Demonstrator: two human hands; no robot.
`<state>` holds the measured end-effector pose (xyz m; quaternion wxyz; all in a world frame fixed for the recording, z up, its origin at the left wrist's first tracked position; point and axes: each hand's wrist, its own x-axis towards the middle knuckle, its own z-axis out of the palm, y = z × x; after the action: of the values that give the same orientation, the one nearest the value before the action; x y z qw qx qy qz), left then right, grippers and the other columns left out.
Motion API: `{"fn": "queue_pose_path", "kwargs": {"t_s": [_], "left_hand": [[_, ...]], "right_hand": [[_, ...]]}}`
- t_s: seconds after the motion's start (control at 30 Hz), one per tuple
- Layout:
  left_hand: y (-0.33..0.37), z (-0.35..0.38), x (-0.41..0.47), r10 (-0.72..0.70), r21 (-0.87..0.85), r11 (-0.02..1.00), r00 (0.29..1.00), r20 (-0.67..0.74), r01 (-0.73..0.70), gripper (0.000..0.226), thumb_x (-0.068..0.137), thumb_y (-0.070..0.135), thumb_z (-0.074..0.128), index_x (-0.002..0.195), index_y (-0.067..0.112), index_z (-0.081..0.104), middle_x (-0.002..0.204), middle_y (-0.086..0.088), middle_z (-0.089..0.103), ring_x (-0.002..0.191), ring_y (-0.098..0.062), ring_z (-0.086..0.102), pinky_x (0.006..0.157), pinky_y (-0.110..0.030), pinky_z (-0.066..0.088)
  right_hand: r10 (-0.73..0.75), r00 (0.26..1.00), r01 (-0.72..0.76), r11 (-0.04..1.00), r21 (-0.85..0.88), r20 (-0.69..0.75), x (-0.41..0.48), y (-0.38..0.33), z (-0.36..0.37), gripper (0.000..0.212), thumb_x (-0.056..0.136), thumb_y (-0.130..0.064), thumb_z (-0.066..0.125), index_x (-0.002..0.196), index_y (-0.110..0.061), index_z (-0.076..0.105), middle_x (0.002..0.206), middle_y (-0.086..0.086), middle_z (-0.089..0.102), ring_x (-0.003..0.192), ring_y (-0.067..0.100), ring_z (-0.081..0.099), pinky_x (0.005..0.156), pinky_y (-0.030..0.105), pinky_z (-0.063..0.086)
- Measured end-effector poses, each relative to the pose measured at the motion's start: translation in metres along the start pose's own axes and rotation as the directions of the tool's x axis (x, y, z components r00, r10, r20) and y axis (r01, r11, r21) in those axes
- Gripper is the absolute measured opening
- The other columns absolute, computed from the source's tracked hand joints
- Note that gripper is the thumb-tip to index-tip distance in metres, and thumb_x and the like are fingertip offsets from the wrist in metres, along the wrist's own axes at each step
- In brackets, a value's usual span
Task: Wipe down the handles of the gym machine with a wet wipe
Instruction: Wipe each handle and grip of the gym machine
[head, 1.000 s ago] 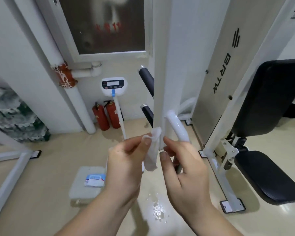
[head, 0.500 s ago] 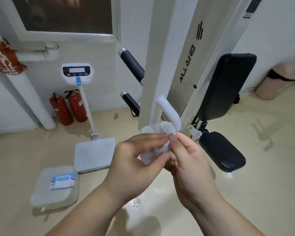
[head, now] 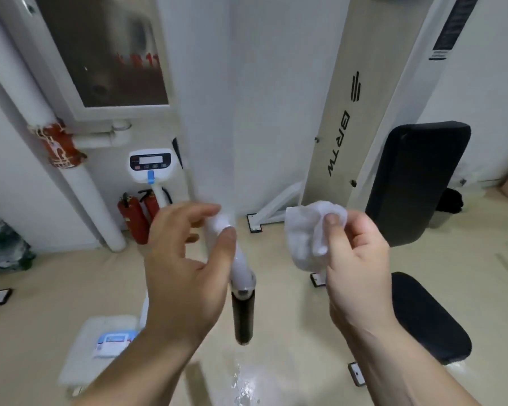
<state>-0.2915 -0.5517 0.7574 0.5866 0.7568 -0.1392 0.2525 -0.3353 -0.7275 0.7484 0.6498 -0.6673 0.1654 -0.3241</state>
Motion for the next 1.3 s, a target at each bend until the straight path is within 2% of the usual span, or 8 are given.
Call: {"fn": "queue_pose_path", "kwargs": {"t_s": [0.2,0.33,0.43,0.57,0.8,0.97,1.17,1.3], "left_hand": [[0.024,0.032,0.019,-0.183,0.134,0.959,0.906,-0.381,0.250,0.058,0.072,0.046,0.079,0.119,0.045,0.044,0.122,0.009,0.060,0.106,-0.010,0.063,0.088,-0.032,0.053],[0.039,0.048,0.024,-0.202,0.274,0.892,0.859,-0.471,0.360,0.086,0.066,0.048,0.084,0.134,0.048,0.033,0.135,0.011,0.055,0.118,-0.016,0.060,0.096,-0.035,0.053],[0.041,0.058,0.032,-0.221,0.339,0.850,0.856,-0.467,0.404,0.092,0.064,0.044,0.086,0.140,0.045,0.034,0.134,0.020,0.052,0.122,-0.008,0.057,0.100,-0.041,0.053],[0.041,0.076,0.039,-0.225,0.313,0.863,0.856,-0.465,0.396,0.062,0.079,0.017,0.083,0.124,0.037,0.045,0.112,0.024,0.061,0.099,0.013,0.061,0.078,-0.008,0.051],[0.036,0.082,0.035,-0.213,0.329,0.859,0.857,-0.469,0.393,0.057,0.086,0.014,0.077,0.131,0.028,0.044,0.104,0.044,0.056,0.098,0.018,0.058,0.073,0.000,0.045],[0.033,0.079,0.034,-0.196,0.372,0.836,0.852,-0.485,0.404,0.058,0.085,0.018,0.079,0.129,0.033,0.043,0.111,0.032,0.060,0.103,0.010,0.060,0.077,-0.003,0.048],[0.030,0.076,0.035,-0.199,0.354,0.845,0.851,-0.486,0.400,0.059,0.087,0.015,0.078,0.134,0.027,0.044,0.119,0.019,0.063,0.107,0.006,0.063,0.084,-0.008,0.052],[0.028,0.077,0.034,-0.201,0.328,0.856,0.842,-0.501,0.400,0.058,0.085,0.014,0.080,0.131,0.023,0.046,0.114,0.014,0.066,0.102,0.003,0.065,0.076,-0.009,0.051]], "right_hand": [[-0.049,0.948,0.054,0.999,-0.006,0.315,0.077,0.035,0.013,0.028,0.103,-0.027,0.056,0.076,-0.019,0.055,0.063,-0.010,0.053,0.060,0.005,0.049,0.056,0.016,0.038],[0.001,0.869,-0.049,0.995,0.084,0.494,0.100,0.045,0.050,0.015,0.100,-0.020,0.057,0.097,-0.034,0.057,0.077,0.003,0.069,0.068,0.023,0.062,0.062,0.034,0.049],[-0.072,0.808,-0.012,0.990,0.138,0.585,0.108,0.045,0.086,0.021,0.100,-0.018,0.056,0.104,-0.037,0.063,0.085,-0.009,0.072,0.080,0.012,0.067,0.075,0.034,0.055],[-0.142,0.667,-0.092,0.958,0.271,0.731,0.111,0.037,0.123,0.029,0.103,-0.013,0.053,0.118,-0.030,0.072,0.114,-0.022,0.072,0.116,0.001,0.064,0.098,0.020,0.049],[-0.288,0.313,-0.282,0.882,0.378,0.905,0.087,0.055,0.106,0.061,0.093,-0.079,0.029,0.147,-0.051,0.030,0.169,-0.018,0.014,0.153,-0.007,0.008,0.122,0.014,0.014],[-0.311,0.317,-0.063,0.936,0.348,0.896,0.110,0.048,0.137,0.101,0.086,-0.087,0.015,0.161,-0.018,0.021,0.172,-0.002,0.002,0.155,-0.002,-0.004,0.115,0.001,0.004],[-0.316,0.281,-0.042,0.939,0.340,0.906,0.109,0.050,0.146,0.085,0.088,-0.084,0.014,0.158,-0.035,0.017,0.171,-0.012,-0.007,0.155,-0.003,-0.009,0.120,0.008,0.002],[-0.234,0.394,-0.039,0.962,0.271,0.889,0.082,0.056,0.124,0.062,0.090,-0.084,0.015,0.145,-0.059,0.032,0.163,-0.013,0.006,0.143,-0.017,0.013,0.107,-0.004,0.014]]}}
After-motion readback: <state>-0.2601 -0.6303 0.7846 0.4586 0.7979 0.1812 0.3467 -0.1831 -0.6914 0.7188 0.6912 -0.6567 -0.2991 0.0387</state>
